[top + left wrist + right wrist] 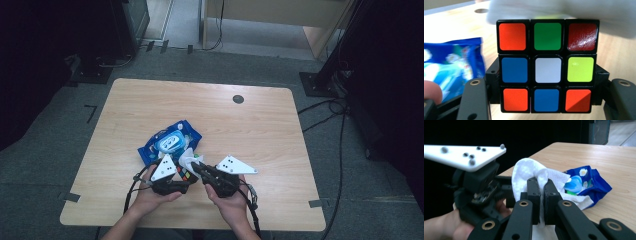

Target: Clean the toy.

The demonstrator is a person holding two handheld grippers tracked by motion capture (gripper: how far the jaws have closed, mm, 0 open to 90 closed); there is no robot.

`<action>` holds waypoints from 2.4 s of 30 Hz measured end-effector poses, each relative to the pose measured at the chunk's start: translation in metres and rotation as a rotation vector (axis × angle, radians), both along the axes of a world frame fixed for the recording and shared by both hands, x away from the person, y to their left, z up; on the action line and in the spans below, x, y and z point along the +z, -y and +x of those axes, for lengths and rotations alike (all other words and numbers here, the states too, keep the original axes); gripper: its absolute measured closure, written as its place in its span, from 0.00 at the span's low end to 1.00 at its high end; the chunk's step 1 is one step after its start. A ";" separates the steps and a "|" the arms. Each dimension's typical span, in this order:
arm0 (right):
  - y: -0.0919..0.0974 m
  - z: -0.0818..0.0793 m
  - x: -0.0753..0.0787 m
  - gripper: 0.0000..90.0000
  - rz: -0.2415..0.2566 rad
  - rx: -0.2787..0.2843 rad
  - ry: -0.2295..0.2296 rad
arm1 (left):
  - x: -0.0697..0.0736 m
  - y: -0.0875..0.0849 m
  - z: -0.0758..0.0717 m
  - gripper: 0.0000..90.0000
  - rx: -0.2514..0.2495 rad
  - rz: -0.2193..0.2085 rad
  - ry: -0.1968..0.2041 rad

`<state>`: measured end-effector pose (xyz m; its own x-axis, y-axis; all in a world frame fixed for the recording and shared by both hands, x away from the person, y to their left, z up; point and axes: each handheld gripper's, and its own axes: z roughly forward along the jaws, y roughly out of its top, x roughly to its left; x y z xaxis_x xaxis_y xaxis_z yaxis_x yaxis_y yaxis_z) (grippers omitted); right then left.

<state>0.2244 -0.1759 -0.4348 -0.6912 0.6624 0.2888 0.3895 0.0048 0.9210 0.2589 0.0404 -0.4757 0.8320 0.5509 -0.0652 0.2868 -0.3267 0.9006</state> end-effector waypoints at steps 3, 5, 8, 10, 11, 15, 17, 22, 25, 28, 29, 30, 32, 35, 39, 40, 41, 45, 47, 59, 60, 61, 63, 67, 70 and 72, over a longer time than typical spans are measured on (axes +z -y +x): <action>0.006 0.004 -0.005 0.97 -0.021 -0.022 -0.013 | 0.003 -0.008 0.003 0.38 0.018 -0.024 -0.004; 0.014 0.009 -0.011 0.97 -0.030 -0.053 -0.044 | 0.004 -0.011 0.003 0.38 0.024 -0.029 -0.002; 0.030 0.021 -0.023 0.97 -0.059 -0.138 -0.102 | 0.005 -0.012 0.003 0.38 0.016 -0.051 0.000; 0.043 0.028 -0.031 0.97 -0.078 -0.207 -0.128 | 0.005 -0.011 0.002 0.38 0.016 -0.045 0.010; 0.048 0.031 -0.034 0.97 -0.079 -0.229 -0.143 | 0.005 -0.010 0.002 0.38 0.017 -0.039 0.013; 0.064 0.037 -0.043 0.81 -0.104 -0.331 -0.192 | 0.003 -0.007 0.002 0.38 0.014 -0.030 0.012; 0.063 0.036 -0.040 0.69 -0.090 -0.353 -0.177 | 0.003 -0.006 0.002 0.38 0.010 -0.029 0.010; 0.044 0.024 -0.018 0.42 0.019 -0.271 -0.183 | -0.001 -0.001 0.002 0.38 0.027 0.004 0.023; 0.023 0.017 -0.009 0.29 0.081 -0.174 -0.218 | -0.002 0.004 -0.001 0.38 0.034 0.016 0.031; 0.005 0.015 -0.008 0.22 0.090 -0.141 -0.271 | -0.002 0.008 -0.005 0.38 0.022 0.012 0.041; 0.001 0.016 -0.010 0.22 0.086 -0.147 -0.290 | -0.001 0.009 -0.006 0.38 0.014 0.015 0.049; -0.001 0.017 -0.012 0.23 0.072 -0.159 -0.305 | -0.001 0.009 -0.007 0.38 0.011 0.008 0.051; -0.003 0.019 -0.017 0.26 0.075 -0.153 -0.345 | -0.001 0.011 -0.009 0.38 0.012 0.017 0.062; -0.005 0.017 -0.019 0.37 0.090 -0.136 -0.357 | -0.002 0.012 -0.009 0.38 0.012 0.024 0.060; -0.007 0.013 -0.017 0.37 0.070 -0.167 -0.355 | -0.002 0.013 -0.009 0.38 0.008 0.015 0.056; -0.007 0.013 -0.017 0.37 0.064 -0.167 -0.345 | -0.002 0.014 -0.009 0.38 0.008 0.015 0.055; -0.008 0.012 -0.016 0.38 0.053 -0.171 -0.336 | -0.002 0.015 -0.010 0.38 0.013 0.022 0.062; -0.013 0.006 -0.012 0.38 -0.024 -0.189 -0.278 | -0.002 0.017 -0.011 0.37 0.016 0.030 0.066; -0.015 0.004 -0.011 0.38 -0.071 -0.193 -0.235 | -0.002 0.018 -0.011 0.37 0.020 0.035 0.063; -0.020 0.005 -0.009 0.32 -0.140 -0.151 -0.158 | -0.002 0.010 -0.003 0.38 0.042 0.021 0.019; -0.016 0.006 -0.007 0.29 -0.110 -0.145 -0.164 | -0.002 0.006 0.001 0.38 0.058 0.009 -0.001; -0.011 0.007 -0.005 0.28 -0.078 -0.144 -0.168 | -0.002 0.001 0.005 0.38 0.070 -0.004 -0.022; 0.000 0.008 -0.003 0.29 -0.025 -0.151 -0.168 | 0.000 -0.010 0.012 0.38 0.102 -0.033 -0.046; 0.017 0.014 -0.011 0.33 -0.013 -0.215 -0.227 | 0.008 -0.030 0.021 0.38 0.161 -0.077 -0.052; 0.011 0.015 -0.024 0.33 -0.068 -0.185 -0.239 | 0.013 -0.037 0.023 0.38 0.174 -0.116 -0.065; -0.002 0.016 -0.032 0.31 -0.096 -0.128 -0.239 | 0.014 -0.037 0.023 0.38 0.168 -0.129 -0.078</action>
